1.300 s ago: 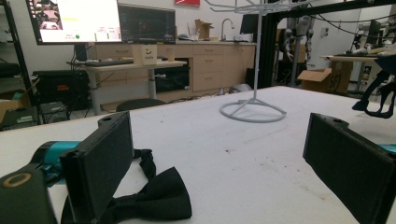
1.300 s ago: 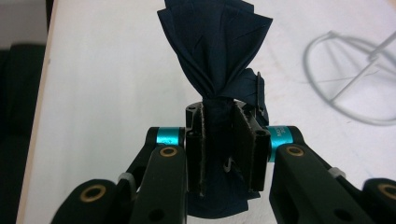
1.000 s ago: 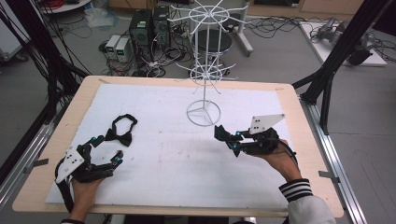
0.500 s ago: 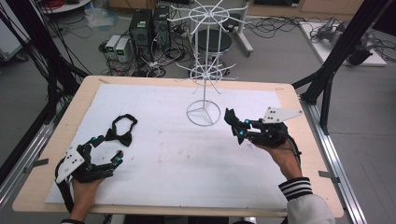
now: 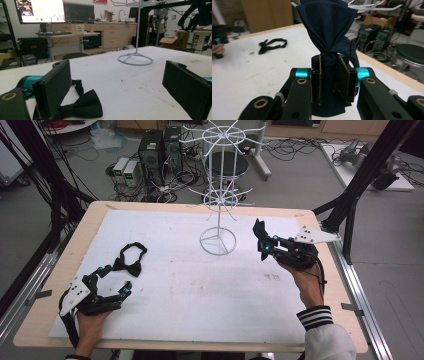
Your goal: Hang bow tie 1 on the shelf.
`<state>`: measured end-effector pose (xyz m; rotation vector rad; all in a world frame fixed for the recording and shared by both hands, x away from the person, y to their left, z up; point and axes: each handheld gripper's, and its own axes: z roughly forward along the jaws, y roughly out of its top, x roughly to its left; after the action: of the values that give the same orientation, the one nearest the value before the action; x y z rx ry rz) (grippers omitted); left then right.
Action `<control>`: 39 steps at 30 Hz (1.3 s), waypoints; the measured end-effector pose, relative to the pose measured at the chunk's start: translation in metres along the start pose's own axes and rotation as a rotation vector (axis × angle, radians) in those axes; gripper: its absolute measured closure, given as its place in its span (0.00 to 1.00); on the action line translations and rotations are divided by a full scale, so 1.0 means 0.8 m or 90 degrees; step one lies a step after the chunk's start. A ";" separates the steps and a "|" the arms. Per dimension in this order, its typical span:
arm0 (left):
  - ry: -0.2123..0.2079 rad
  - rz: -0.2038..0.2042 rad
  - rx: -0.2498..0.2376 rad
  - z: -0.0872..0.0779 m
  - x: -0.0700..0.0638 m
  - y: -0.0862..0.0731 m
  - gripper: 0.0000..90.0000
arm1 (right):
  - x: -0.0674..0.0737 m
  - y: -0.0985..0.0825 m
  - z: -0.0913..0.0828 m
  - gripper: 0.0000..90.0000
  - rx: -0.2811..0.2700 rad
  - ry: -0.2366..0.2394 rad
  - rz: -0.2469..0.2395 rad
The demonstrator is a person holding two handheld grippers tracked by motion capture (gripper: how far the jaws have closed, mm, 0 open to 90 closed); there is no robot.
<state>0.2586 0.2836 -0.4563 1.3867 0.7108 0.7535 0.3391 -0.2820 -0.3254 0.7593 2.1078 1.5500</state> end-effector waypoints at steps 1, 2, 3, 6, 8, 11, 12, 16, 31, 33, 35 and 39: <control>0.000 0.000 0.000 0.000 0.000 0.000 0.10 | -0.002 0.001 0.000 0.83 -0.005 -0.003 0.002; 0.000 0.000 0.000 0.000 0.000 0.000 0.10 | -0.003 0.002 0.000 0.83 -0.009 -0.008 0.003; 0.000 0.000 0.000 0.000 0.000 0.000 0.10 | -0.004 0.003 0.000 0.83 -0.013 -0.009 0.005; 0.001 0.000 0.000 0.000 0.000 0.000 0.10 | -0.007 0.005 -0.001 0.83 -0.020 -0.011 0.005; 0.000 0.000 0.000 0.000 0.000 0.000 0.10 | -0.009 0.007 0.000 0.83 -0.022 -0.013 0.005; 0.000 0.000 0.000 0.000 0.000 0.000 0.10 | -0.010 0.011 -0.001 0.83 -0.026 -0.022 0.007; 0.000 0.000 0.000 0.000 0.000 0.000 0.10 | -0.011 0.013 -0.001 0.83 -0.028 -0.025 0.006; 0.001 -0.001 0.000 0.000 0.000 0.000 0.10 | -0.015 0.022 -0.002 0.83 -0.034 -0.032 0.007; 0.001 -0.004 -0.002 0.000 0.000 0.000 0.10 | -0.032 0.053 0.012 0.83 -0.053 -0.060 0.009; 0.002 -0.002 -0.001 0.000 0.000 0.000 0.10 | -0.035 0.055 0.014 0.83 -0.060 -0.063 0.014; 0.002 -0.002 -0.001 0.000 0.000 0.000 0.10 | -0.039 0.057 0.017 0.83 -0.067 -0.062 0.017; 0.002 -0.003 -0.002 0.000 0.000 0.000 0.10 | -0.043 0.064 0.023 0.83 -0.070 -0.060 0.015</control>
<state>0.2585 0.2838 -0.4564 1.3813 0.7150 0.7521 0.3859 -0.2784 -0.2813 0.8053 1.9357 1.5958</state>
